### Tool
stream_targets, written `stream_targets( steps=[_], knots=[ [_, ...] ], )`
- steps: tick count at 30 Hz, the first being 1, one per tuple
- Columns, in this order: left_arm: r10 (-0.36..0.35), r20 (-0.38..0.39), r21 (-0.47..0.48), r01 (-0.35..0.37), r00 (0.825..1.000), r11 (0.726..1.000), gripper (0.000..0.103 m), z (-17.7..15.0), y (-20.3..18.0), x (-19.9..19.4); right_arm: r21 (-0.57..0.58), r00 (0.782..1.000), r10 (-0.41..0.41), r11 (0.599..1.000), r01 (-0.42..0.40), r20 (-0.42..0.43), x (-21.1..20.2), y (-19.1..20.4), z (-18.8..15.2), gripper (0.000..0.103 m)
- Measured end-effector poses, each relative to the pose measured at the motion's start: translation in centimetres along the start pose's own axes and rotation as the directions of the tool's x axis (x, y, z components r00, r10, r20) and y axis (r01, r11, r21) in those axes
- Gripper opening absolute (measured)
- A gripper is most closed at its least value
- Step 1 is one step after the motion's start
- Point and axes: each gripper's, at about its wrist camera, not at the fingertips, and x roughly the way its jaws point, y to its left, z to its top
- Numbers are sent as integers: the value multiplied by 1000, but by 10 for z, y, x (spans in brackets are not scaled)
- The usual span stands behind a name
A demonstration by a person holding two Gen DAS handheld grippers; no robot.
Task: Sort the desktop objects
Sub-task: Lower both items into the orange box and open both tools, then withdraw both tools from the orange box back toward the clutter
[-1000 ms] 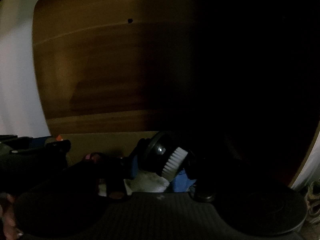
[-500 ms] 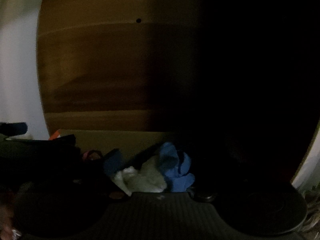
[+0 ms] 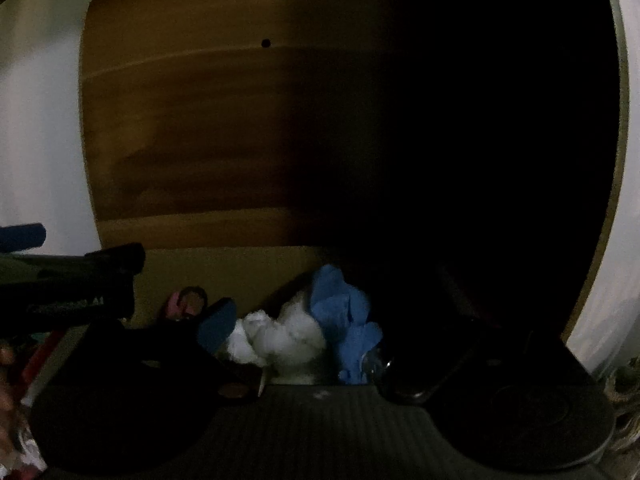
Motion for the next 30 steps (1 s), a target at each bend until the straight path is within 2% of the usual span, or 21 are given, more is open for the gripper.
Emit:
stream_targets(
  steps=[6, 9, 23, 30],
  knots=[
    [-50, 41, 51, 48, 998, 998, 103, -4, -3, -27, 19, 1000, 13, 1000, -13, 4, -13, -5, -11, 95],
    [-65, 42, 61, 62, 997, 996, 103, -7, -1, -37, 15, 1000, 2, 1000, -2, 11, -22, -6, -17, 103],
    [-90, 62, 77, 86, 994, 993, 103, -27, 8, -74, -4, 999, 34, 999, -34, 19, -72, 2, -46, 103],
    [-103, 76, 85, 97, 992, 992, 103, -32, 16, -99, 30, 996, 84, 996, -85, 26, -100, 7, -58, 103]
  ],
)
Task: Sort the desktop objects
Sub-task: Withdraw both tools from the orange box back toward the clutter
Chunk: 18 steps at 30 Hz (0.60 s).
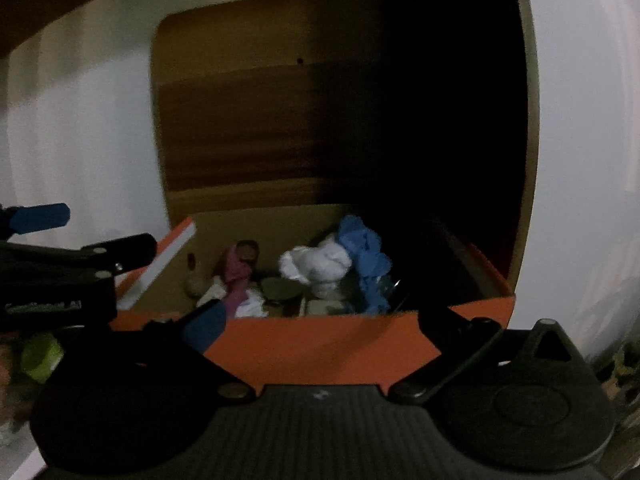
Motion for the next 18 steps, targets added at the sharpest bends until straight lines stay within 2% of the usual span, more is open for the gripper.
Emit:
stream_targets(
  steps=[7, 18],
  knots=[
    [-3, -10, -13, 3, 1000, 1000, 103, -3, 7, -21, -1, 998, 57, 998, -57, 11, -27, 12, -6, 103],
    [22, -59, -48, -25, 998, 999, 103, -17, 29, -50, -74, 991, 135, 988, -133, 14, -63, 47, -12, 103]
  ],
)
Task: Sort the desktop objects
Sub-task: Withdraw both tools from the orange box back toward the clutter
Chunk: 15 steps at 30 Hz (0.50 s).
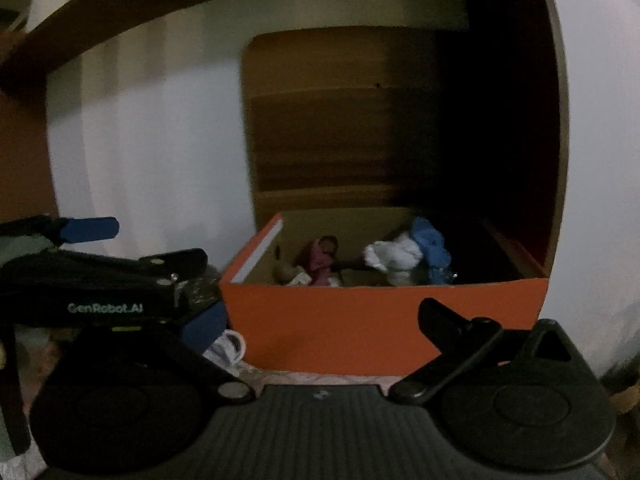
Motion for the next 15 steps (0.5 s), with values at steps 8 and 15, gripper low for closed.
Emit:
stream_targets(
  steps=[8, 15],
  knots=[
    [14, -22, -12, -14, 1000, 1000, 103, -11, 21, -21, -30, 997, 73, 997, -72, 14, -19, 25, 0, 103],
    [47, -54, -42, -50, 997, 998, 103, -34, 51, -36, -53, 991, 134, 990, -133, 15, -25, 45, -7, 103]
  ],
)
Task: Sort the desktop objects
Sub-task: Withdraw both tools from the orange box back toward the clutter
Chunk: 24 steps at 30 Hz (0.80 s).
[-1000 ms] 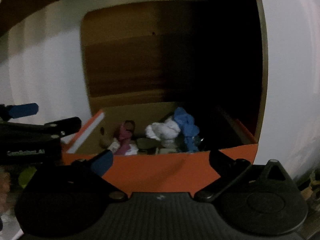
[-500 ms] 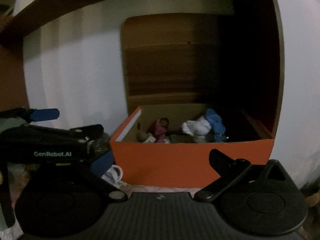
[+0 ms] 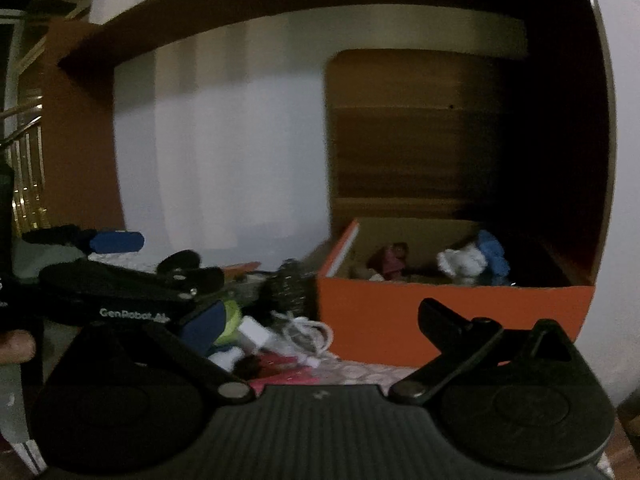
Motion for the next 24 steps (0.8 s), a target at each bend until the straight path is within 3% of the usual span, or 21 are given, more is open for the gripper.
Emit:
stream_targets(
  steps=[11, 15, 24],
  knots=[
    [113, -85, -22, -116, 990, 993, 103, -51, 51, -9, -41, 992, 105, 993, -108, -66, 15, 33, -27, 103],
    [117, -131, -30, -122, 984, 992, 103, -67, 60, -13, -80, 986, 133, 987, -142, -104, 18, 42, -41, 103],
    [-11, -186, 9, 13, 983, 1000, 103, -89, 34, -44, -120, 965, 154, 976, -182, -211, 9, 44, -71, 103]
  ],
)
